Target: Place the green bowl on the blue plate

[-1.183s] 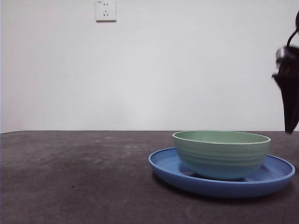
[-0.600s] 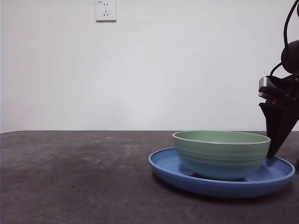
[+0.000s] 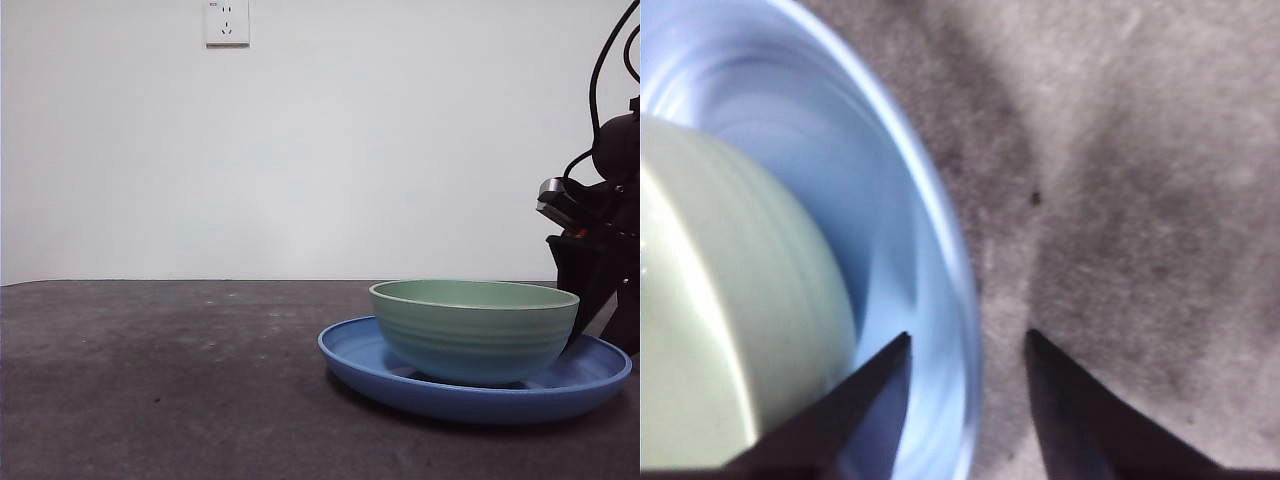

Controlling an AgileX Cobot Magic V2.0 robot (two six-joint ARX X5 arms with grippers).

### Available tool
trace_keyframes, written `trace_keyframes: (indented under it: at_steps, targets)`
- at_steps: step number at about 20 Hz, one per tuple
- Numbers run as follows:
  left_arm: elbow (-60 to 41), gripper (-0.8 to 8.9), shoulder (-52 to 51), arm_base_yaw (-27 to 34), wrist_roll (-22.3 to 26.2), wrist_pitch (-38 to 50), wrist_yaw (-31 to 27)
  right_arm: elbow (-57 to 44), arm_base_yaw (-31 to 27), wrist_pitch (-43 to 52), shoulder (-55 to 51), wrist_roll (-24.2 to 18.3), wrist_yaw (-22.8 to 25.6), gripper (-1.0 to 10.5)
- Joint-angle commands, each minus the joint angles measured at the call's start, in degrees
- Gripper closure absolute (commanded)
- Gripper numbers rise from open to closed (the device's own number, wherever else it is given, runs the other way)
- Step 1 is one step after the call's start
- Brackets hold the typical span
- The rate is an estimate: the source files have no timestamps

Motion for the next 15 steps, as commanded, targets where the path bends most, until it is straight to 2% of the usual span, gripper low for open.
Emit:
trace_keyframes:
  at_steps: [1, 5, 8, 15]
  targets:
    - [0.6, 2.51, 0.4, -0.4, 0.9, 0.6, 0.3, 0.7, 0.3, 0.2, 1.7, -0.9, 0.0, 8.3]
    - [0.6, 2.51, 0.4, -0.4, 0.9, 0.6, 0.3, 0.7, 1.3, 0.3, 1.7, -1.4, 0.3, 9.4]
    - [0.6, 2.51, 0.4, -0.4, 0.9, 0.6, 0.3, 0.7, 2.2, 0.6, 1.7, -1.1, 0.7, 9.4]
    - [0.6, 2.51, 0.4, -0.4, 0.9, 0.6, 0.3, 3.8, 3.0, -1.0, 1.6, 2.6, -2.1, 9.4]
